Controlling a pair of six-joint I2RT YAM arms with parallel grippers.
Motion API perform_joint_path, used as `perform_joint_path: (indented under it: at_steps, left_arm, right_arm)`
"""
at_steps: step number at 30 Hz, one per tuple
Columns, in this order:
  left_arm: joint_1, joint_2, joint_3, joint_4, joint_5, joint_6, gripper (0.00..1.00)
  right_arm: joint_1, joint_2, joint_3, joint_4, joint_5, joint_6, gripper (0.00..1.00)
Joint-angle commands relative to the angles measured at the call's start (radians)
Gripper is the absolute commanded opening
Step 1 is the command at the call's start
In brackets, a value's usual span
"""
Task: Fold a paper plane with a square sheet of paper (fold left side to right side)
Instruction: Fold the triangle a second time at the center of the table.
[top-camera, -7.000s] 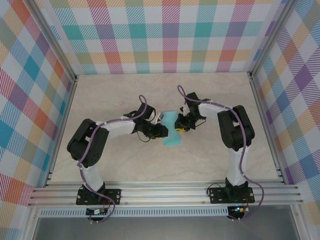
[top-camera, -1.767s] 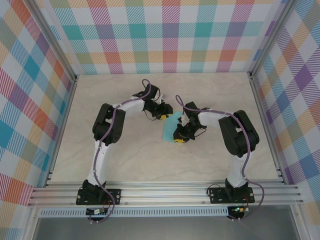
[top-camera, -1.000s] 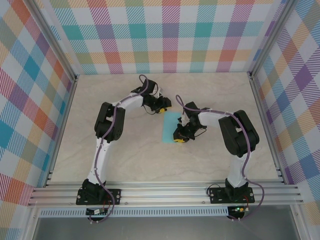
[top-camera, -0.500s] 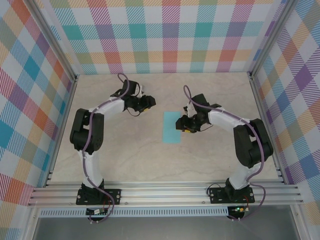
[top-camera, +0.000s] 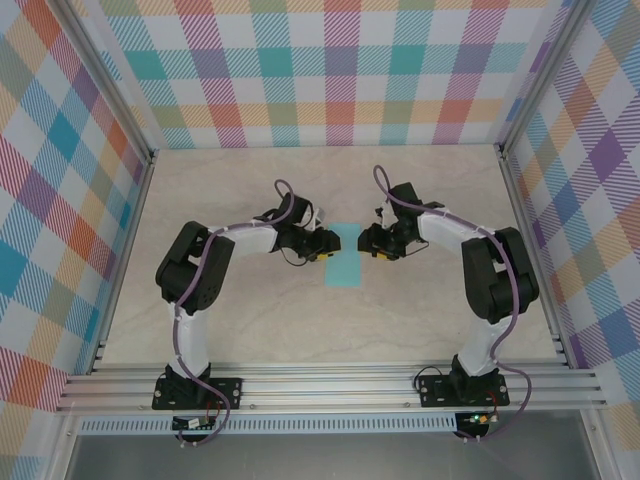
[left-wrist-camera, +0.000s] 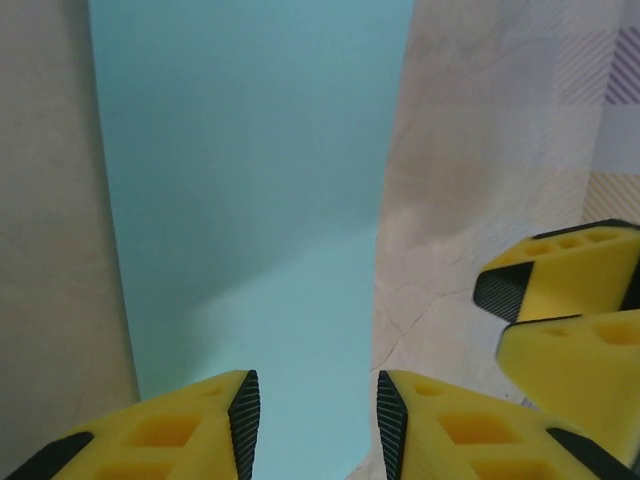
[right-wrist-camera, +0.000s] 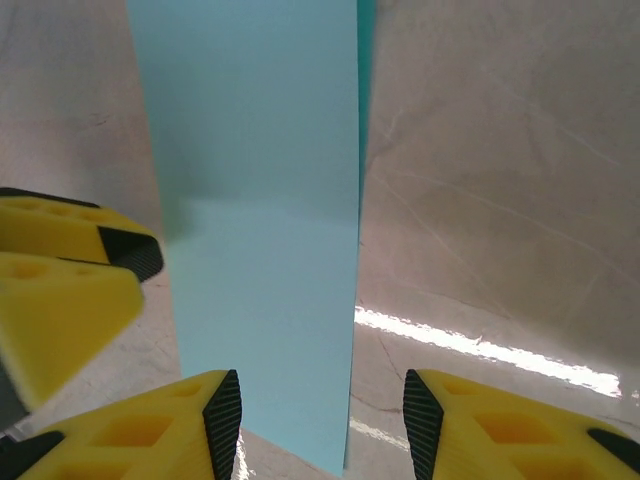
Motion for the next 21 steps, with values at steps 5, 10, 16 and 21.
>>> perform_joint_path:
  at_steps: [5,10,16,21]
  left_arm:
    - [0.001,0.013,-0.012,-0.027,-0.025,0.001,0.36]
    - [-0.004,0.004,-0.052,-0.004,-0.031,-0.011,0.35]
    - [-0.007,-0.007,-0.056,-0.002,-0.035,-0.014,0.35]
    - [-0.009,-0.003,-0.059,0.002,-0.035,-0.016,0.35]
  right_arm:
    - [-0.012,0.057,0.089,0.033,0.017,-0.014,0.5]
    - [-0.035,0.132,0.17,0.092,-0.021,-0.019,0.51]
    - [-0.037,0.23,0.294,0.094,-0.027,-0.032,0.51]
    - [-0.037,0.292,0.35,0.087,-0.031,-0.031,0.51]
